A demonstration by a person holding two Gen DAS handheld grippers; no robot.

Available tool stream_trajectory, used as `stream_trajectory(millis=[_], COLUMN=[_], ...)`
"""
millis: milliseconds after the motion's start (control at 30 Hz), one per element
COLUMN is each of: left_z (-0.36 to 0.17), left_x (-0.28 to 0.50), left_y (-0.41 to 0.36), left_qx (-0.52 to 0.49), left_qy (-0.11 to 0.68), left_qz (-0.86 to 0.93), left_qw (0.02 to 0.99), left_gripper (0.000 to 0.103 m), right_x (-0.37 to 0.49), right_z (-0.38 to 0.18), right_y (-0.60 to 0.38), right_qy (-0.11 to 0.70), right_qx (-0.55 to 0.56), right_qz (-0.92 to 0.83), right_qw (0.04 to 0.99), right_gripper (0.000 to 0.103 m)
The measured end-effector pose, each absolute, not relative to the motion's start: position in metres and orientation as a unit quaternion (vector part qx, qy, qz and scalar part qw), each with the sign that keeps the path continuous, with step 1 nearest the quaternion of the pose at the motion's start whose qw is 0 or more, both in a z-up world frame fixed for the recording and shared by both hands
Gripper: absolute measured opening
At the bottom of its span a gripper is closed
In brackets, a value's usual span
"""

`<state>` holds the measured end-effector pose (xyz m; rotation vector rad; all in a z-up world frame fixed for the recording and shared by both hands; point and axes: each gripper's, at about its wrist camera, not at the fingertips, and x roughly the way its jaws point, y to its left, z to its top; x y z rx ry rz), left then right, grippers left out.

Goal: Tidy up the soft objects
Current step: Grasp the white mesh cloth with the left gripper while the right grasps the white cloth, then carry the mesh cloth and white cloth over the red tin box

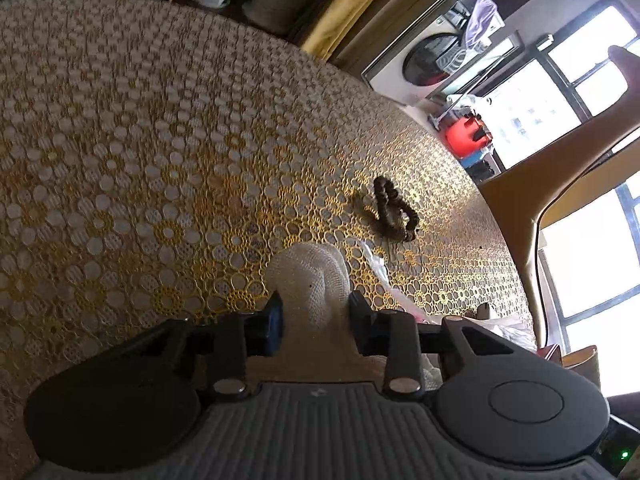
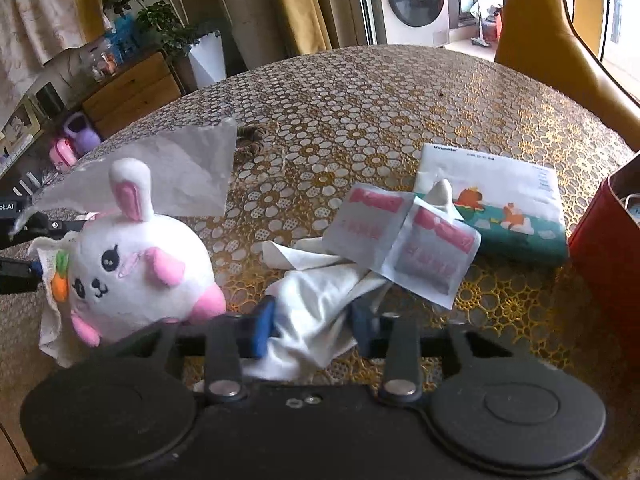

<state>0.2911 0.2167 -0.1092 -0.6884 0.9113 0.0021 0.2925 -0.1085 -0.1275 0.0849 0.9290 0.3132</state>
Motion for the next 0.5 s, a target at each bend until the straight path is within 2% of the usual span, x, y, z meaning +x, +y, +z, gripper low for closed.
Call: stream_trajectory(millis=[67,100,300,500], left_z=[-0.104,-0.102,-0.085,-0.066], left_x=[0.287,0.285,0.263,0.243], left_y=[0.215,0.215,0.211,0.204], left_qx=[-0.312,-0.309,-0.288,-0.266], left_qy=[0.427,0.426,0.396,0.383], left_qz=[0.003,0.003,-0.003,-0.009], left_qw=[0.849,0.850,0.872,0.884], left_gripper=[0.027,0.026,0.020,0.019], right_x=[0.289,0.289,0.272,0.248], right_z=[-0.124,-0.121,-0.106,-0.082], right_y=[-0.109,-0.109,-0.121,-0.138], right_qy=[0.438,0.436,0.413,0.379], right_qx=[0.036,0.036,0.046,0.055], right_qz=[0.152,0.153,0.168,0.201], right_qw=[0.885,0.886,0.894,0.901], right_gripper=[0.012,0.010,0.006,0.006])
